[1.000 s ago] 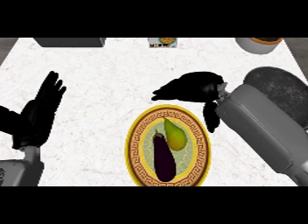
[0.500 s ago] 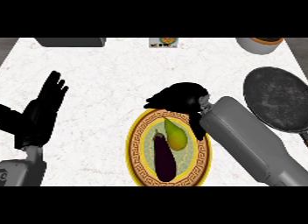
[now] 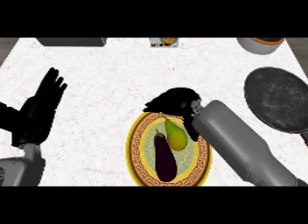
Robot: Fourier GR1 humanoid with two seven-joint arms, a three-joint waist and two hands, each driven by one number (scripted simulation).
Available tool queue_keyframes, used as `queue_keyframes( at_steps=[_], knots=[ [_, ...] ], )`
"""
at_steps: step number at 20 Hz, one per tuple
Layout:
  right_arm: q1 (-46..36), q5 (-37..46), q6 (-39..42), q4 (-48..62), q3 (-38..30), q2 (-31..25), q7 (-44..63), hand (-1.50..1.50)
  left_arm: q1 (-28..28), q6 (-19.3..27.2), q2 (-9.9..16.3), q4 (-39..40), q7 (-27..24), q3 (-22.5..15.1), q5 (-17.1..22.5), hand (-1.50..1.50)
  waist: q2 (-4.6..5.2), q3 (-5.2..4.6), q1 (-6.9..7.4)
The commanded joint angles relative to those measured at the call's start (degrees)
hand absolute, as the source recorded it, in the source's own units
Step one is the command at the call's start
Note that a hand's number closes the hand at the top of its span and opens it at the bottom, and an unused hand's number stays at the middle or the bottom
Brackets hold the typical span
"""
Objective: Pick the pear from the plate and place it in the pan
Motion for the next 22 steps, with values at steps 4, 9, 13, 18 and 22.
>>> queue_keyframes(
  at_steps=[4, 9, 13, 18, 22],
  knots=[
    [2.41, 5.57, -8.86, 8.5, -0.33, 3.73, -4.7, -1.5, 2.85, -1.73, -0.34, -2.95, 1.28, -0.21, -0.95, 0.0, 0.01, 0.02, 0.2],
    [4.64, 6.86, -3.77, 2.96, -2.9, 2.18, -5.45, -1.5, 1.16, -3.68, 0.25, -0.99, 1.59, 2.6, -0.46, 0.0, -0.1, 0.0, -0.26],
    [2.36, 9.28, -6.43, 11.84, -3.87, 8.24, -4.82, -1.5, -1.15, -1.6, -2.37, 0.39, 1.42, 1.47, -2.65, 0.0, -0.01, 0.0, -0.11],
    [4.39, 11.3, -9.27, 11.83, -2.76, 6.83, -10.88, 1.5, -2.62, -2.24, -2.36, 1.43, 1.56, 2.27, -3.07, 0.0, 0.05, 0.0, -0.25],
    [4.14, 10.53, -13.99, 15.92, -2.52, 8.38, -13.0, 1.5, 1.62, -1.9, -3.75, -1.53, -0.5, 1.23, -3.95, 0.0, 0.04, 0.01, 0.16]
  ],
)
